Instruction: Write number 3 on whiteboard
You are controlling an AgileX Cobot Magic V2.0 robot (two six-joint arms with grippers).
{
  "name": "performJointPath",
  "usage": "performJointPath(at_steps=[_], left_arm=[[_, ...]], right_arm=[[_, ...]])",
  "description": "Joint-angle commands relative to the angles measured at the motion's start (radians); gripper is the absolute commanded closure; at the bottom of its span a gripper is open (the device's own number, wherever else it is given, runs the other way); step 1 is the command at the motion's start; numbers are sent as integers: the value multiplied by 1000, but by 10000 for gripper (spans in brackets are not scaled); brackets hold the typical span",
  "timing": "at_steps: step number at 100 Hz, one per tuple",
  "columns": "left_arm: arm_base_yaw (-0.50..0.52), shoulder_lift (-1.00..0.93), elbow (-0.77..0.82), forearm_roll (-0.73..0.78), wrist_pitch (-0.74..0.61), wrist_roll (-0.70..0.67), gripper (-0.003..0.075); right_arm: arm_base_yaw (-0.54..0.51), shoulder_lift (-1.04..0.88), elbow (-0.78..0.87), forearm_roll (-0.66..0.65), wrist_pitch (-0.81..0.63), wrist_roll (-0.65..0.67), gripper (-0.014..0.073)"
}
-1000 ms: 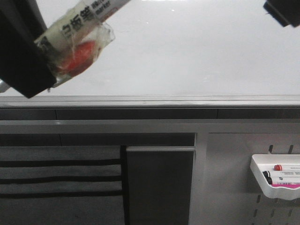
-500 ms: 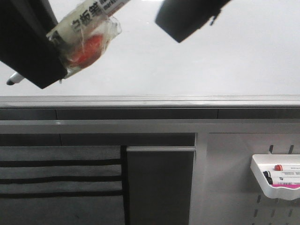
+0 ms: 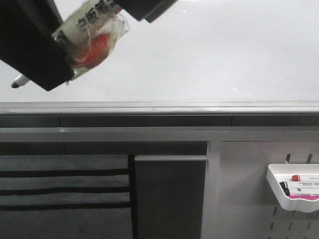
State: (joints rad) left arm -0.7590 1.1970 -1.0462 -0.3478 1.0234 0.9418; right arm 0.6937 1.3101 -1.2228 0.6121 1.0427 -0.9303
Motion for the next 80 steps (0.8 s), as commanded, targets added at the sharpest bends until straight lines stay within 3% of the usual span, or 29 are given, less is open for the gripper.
performJointPath(at_steps=[1,80], left_arm=[[-8,-17,-30,-35,-40,0,741],[-8,-17,-30,-64,-65,0,741]], right_arm=[[-1,-23,-35,64,-20,-9,249],[3,-8,-35,67,-38,-17,258]])
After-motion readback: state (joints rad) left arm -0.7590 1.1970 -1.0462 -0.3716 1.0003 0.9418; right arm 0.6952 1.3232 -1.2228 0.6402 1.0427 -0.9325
